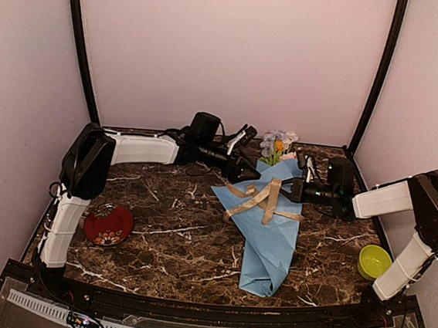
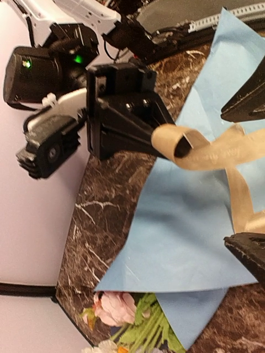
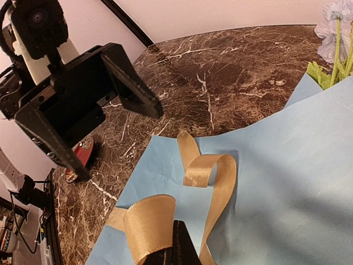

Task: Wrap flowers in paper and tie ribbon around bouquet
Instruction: Pass from the left arm to the right

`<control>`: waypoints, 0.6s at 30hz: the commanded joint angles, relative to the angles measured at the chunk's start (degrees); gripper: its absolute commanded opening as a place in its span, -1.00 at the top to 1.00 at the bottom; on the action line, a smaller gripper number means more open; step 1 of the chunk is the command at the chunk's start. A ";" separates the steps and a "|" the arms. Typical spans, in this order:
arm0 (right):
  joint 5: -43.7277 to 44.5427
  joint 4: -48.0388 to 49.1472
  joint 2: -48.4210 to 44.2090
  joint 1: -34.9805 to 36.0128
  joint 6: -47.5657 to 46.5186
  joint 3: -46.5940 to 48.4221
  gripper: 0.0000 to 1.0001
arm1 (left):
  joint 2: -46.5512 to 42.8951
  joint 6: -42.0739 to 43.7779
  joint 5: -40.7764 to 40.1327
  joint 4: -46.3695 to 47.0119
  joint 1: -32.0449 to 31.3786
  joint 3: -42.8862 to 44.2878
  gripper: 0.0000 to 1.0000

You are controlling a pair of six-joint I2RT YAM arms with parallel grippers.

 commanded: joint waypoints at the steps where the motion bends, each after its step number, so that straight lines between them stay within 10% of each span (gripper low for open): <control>1: 0.50 -0.66 -1.67 -0.39 -0.11 -0.47 1.00 | -0.01 14.74 -8.32 -12.06 0.84 2.73 -0.44; 18: 2.07 -6.19 -1.67 -0.30 -1.84 1.49 1.00 | 13.25 19.60 -9.97 -25.82 -0.51 20.30 -0.89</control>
